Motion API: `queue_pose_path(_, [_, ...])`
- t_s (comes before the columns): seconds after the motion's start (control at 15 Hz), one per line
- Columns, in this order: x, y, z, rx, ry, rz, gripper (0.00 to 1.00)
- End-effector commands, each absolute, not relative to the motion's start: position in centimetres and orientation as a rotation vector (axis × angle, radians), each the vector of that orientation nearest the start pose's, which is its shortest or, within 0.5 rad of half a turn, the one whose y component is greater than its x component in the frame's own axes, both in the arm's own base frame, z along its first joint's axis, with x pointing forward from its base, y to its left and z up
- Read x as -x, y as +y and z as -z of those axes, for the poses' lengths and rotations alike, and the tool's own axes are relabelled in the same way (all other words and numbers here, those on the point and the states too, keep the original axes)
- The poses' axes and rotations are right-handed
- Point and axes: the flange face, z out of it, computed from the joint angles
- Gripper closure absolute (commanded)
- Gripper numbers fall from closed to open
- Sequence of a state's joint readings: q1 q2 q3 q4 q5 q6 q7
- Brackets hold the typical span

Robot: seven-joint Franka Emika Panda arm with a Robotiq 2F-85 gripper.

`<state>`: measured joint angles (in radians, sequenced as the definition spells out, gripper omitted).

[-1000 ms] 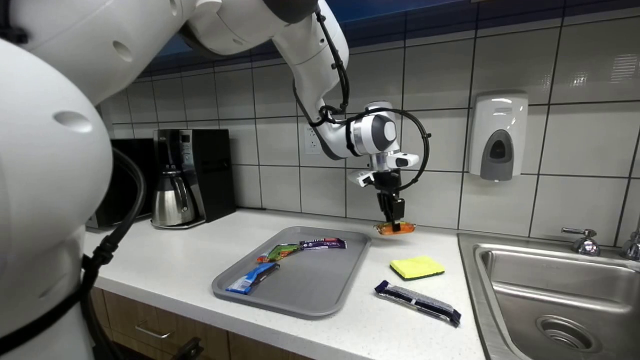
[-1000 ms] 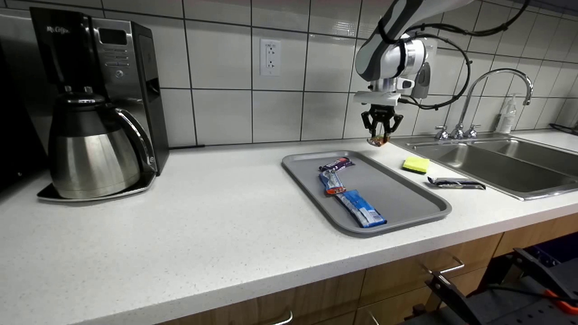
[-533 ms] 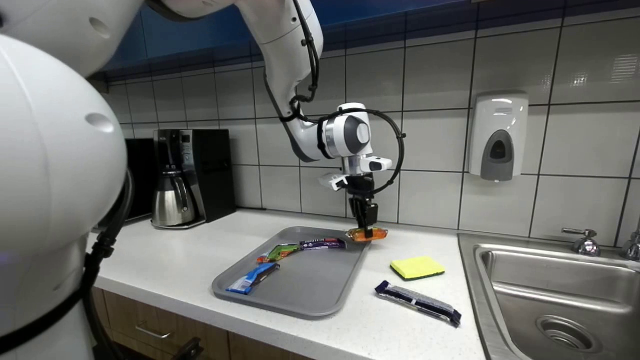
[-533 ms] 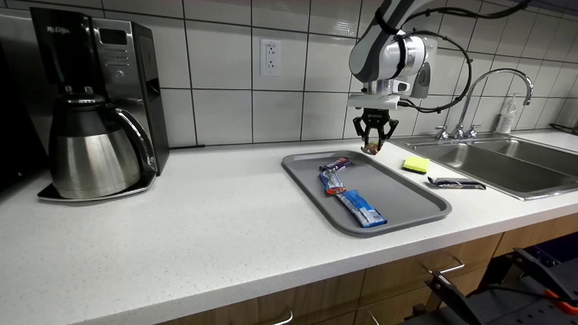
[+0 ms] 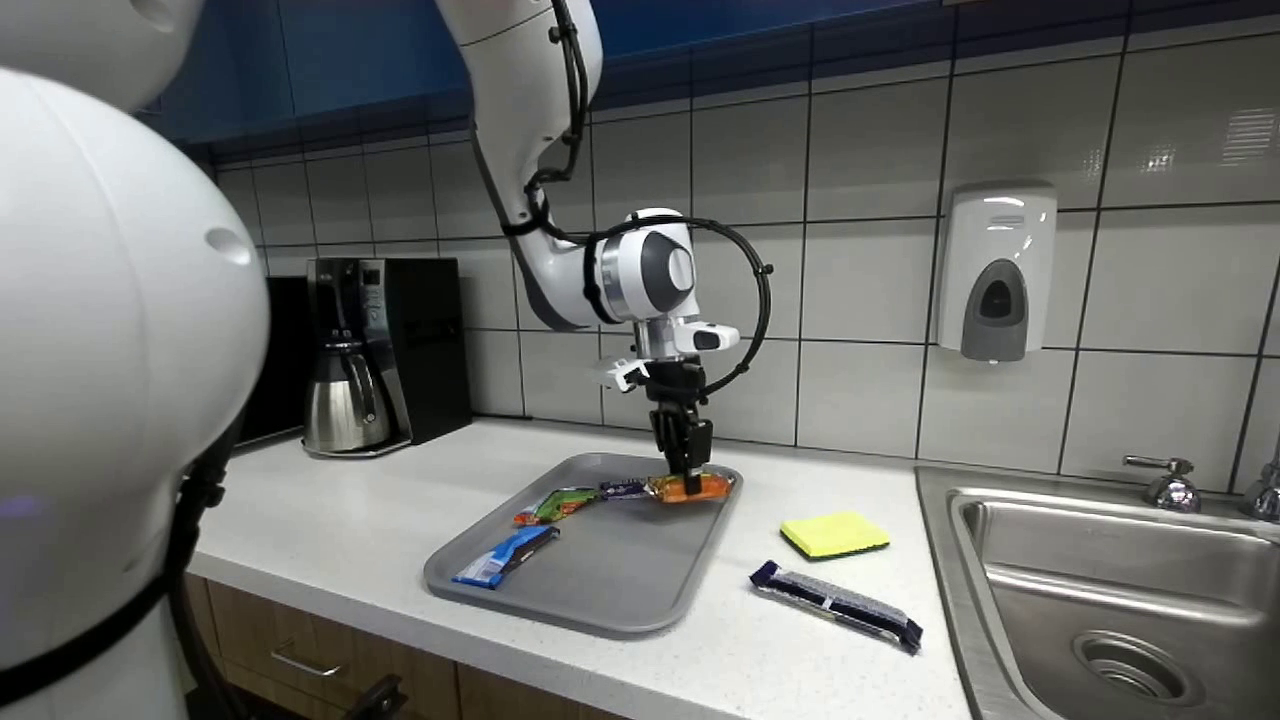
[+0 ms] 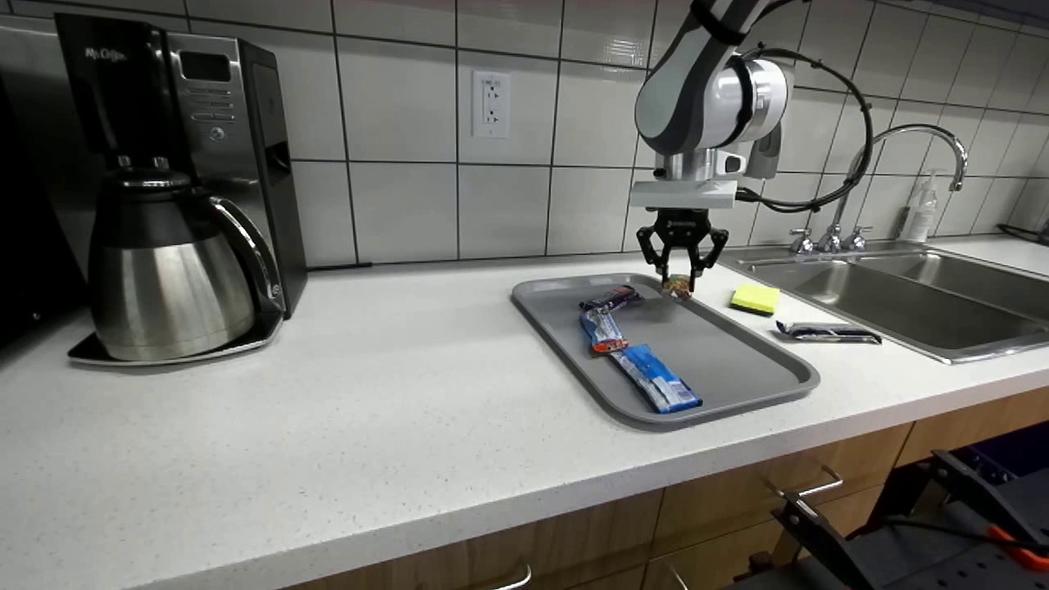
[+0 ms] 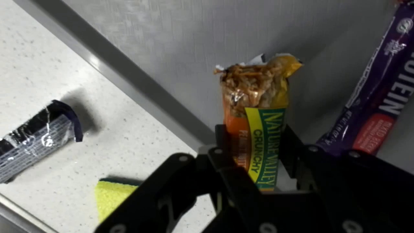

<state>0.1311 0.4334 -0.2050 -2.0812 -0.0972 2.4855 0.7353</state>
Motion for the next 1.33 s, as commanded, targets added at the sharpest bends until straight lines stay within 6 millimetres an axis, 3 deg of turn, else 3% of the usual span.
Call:
queue_pose_path(0.0, [-55.7, -3.5, -22.3, 3.099, 1.096, 0.043, 0.84])
queue_pose_path(0.73, [-53.8, -2.9, -20.6, 3.137, 1.051, 0.037, 0.84])
queue_pose_path(0.8, [-53.8, -2.8, -20.6, 3.145, 1.038, 0.041, 0.78])
queue_pose_path(0.87, [-53.8, -2.7, -20.6, 3.148, 1.030, 0.051, 0.34])
queue_pose_path(0.93, [-53.8, -2.6, -20.7, 3.150, 1.025, 0.055, 0.32])
queue_pose_path(1.2, [-53.6, -2.5, -21.1, 3.140, 1.044, 0.061, 0.03])
queue_pose_path(1.27, [-53.5, -2.4, -21.3, 3.134, 1.063, 0.065, 0.00])
